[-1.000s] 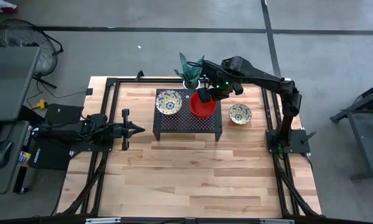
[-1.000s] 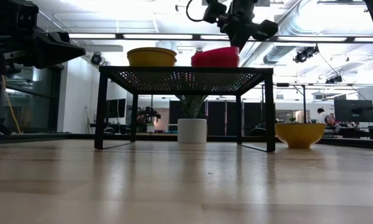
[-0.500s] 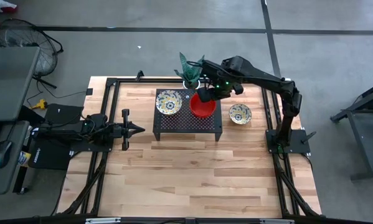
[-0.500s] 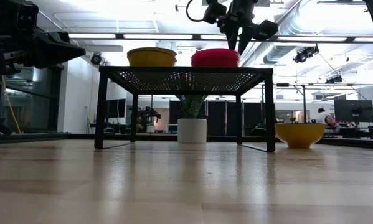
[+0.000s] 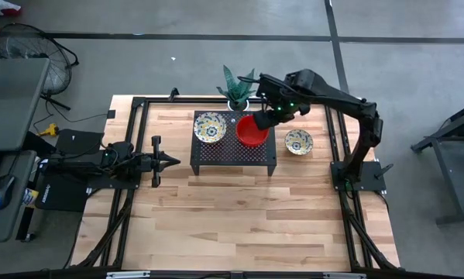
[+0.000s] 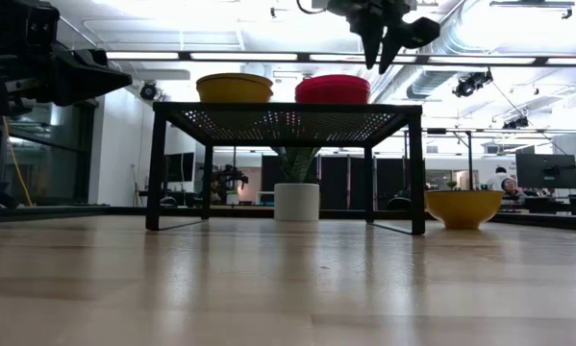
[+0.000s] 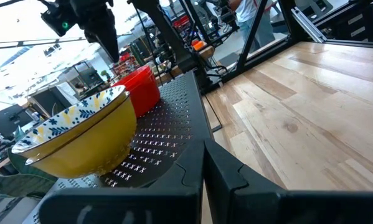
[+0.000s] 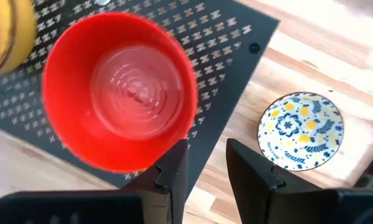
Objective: Pick & Place Mini bowls
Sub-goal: Stack the yellow bowl on the yellow bowls on the shelf
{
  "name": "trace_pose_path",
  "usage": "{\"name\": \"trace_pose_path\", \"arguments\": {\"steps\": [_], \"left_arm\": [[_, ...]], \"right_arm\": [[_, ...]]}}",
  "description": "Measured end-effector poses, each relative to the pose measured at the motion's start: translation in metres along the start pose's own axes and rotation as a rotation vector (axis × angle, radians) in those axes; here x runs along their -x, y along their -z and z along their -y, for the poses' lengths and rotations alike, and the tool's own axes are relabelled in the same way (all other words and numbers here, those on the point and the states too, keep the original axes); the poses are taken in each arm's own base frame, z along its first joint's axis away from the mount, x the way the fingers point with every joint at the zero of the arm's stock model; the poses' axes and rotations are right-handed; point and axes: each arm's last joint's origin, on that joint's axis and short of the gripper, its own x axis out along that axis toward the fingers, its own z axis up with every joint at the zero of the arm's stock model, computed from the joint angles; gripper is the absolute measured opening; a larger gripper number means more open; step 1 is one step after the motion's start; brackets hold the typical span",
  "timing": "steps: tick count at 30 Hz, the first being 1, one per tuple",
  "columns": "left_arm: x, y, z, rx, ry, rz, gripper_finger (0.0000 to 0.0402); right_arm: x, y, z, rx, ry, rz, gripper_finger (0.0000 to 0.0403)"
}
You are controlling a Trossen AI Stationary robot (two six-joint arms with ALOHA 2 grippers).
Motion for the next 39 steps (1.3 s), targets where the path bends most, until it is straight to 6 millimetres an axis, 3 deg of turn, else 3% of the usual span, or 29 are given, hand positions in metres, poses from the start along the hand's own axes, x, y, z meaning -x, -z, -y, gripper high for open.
{"name": "trace_pose_path", "arguments": {"steps": [7, 17, 23, 32, 39], "left_arm": [[0.0, 0.0, 0.0, 0.0, 0.0, -0.001, 0.0], [0.0, 0.0, 0.0, 0.0, 0.0, 0.0, 0.0], [0.0, 0.0, 0.0, 0.0, 0.0, 0.0, 0.0], [0.0, 0.0, 0.0, 0.0, 0.0, 0.0, 0.0], [0.0, 0.0, 0.0, 0.0, 0.0, 0.0, 0.0]], "right_arm": [[0.005, 0.006, -0.002, 0.136, -0.007, 0.013, 0.0099], [-0.001, 0.013, -0.003, 0.468, -0.003, -0.014, 0.0099], [-0.023, 0.039, 0.024, 0.53, 0.078, -0.127, 0.0099], [-0.03, 0.082, 0.07, 0.579, 0.139, -0.115, 0.0099], [-0.056, 0.098, 0.088, 0.611, 0.157, -0.154, 0.0098]]}}
